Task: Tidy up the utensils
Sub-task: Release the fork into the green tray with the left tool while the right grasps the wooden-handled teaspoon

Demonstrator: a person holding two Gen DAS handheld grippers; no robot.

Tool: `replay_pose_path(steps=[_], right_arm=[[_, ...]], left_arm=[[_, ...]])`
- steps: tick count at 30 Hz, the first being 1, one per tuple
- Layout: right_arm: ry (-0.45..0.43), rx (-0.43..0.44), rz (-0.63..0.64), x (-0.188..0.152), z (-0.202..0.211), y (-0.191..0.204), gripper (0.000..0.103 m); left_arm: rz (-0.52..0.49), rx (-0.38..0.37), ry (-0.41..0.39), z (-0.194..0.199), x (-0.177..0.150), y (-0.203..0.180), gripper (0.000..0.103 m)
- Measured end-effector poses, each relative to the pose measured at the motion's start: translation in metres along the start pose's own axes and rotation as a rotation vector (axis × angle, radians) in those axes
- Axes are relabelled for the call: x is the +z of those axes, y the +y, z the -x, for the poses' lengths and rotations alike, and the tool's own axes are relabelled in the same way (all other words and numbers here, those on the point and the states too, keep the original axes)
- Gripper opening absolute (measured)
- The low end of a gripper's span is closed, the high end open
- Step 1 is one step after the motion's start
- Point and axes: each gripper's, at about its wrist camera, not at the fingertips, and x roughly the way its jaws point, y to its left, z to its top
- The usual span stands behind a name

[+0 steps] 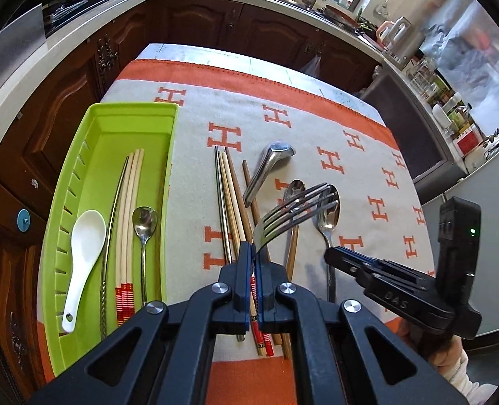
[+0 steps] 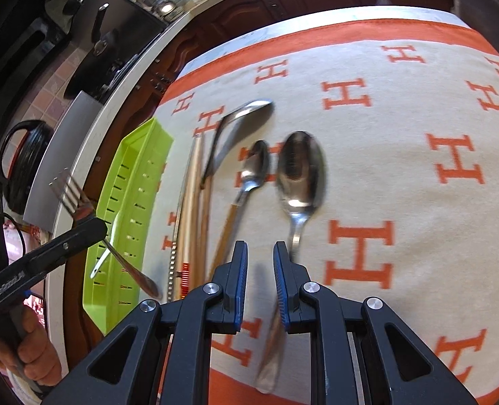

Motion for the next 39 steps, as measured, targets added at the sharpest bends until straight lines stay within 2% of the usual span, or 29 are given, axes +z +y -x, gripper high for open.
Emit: replay_pose_path(steps=[3,4,5,7,11,13,18,22,24,28,31,33,36,37,39], right_arm=[[0.003,0.019,0.002,0.003,-0.009,0.009,0.017],[0.000,0.030,-0.002,0.004,-0.011,0.011,0.021],[-0.004,0.036,-0.008,0.006,-0.014,0.012,0.030],[-0.015,0.031,-0.018,0.010,-0.022,0.014,0.035],[-0.014,-0.002,-0.017,0.016,-0.039,0.018,0.035],[-0.032,-0.025,0.004,0.019,-0.045,0.022,0.035],[-0.042,-0.119,0.076,0.022,-0.056,0.040,0.025],[-0.052,-0.211,0.145,0.018,-0.062,0.057,0.014],[-0.058,-0.235,0.150,0.017,-0.065,0.062,0.013],[-0.053,-0.226,0.120,0.015,-0.063,0.061,0.006],[-0.045,-0.195,0.080,0.015,-0.060,0.057,0.006],[-0.044,-0.178,0.057,0.015,-0.055,0.053,0.006],[-0.058,-0.152,0.026,0.014,-0.044,0.047,0.006],[-0.061,-0.141,0.013,0.014,-0.040,0.046,0.006],[-0.071,-0.120,-0.006,0.015,-0.031,0.045,0.006]], left_arm=[[0.002,-0.012,-0.016,0.010,-0.003,0.003,0.000],[0.003,-0.018,-0.023,0.013,-0.004,0.004,0.000],[0.003,-0.023,-0.033,0.018,-0.005,0.005,0.000],[0.000,-0.035,-0.054,0.028,-0.008,0.007,0.000],[0.004,-0.054,-0.093,0.049,-0.013,0.012,0.000],[0.008,-0.060,-0.114,0.062,-0.014,0.016,0.000],[0.021,-0.062,-0.172,0.100,-0.017,0.031,0.000],[0.025,-0.024,-0.211,0.126,-0.017,0.046,0.000],[0.036,-0.004,-0.211,0.130,-0.016,0.054,0.000],[0.072,0.041,-0.157,0.117,-0.013,0.073,0.000],[0.088,0.076,-0.101,0.094,-0.014,0.088,0.000],[0.104,0.072,-0.063,0.075,-0.015,0.095,0.000],[0.126,0.084,-0.038,0.050,-0.016,0.105,0.001],[0.132,0.094,-0.036,0.045,-0.016,0.107,0.002],[0.142,0.113,-0.029,0.036,-0.016,0.111,0.012]])
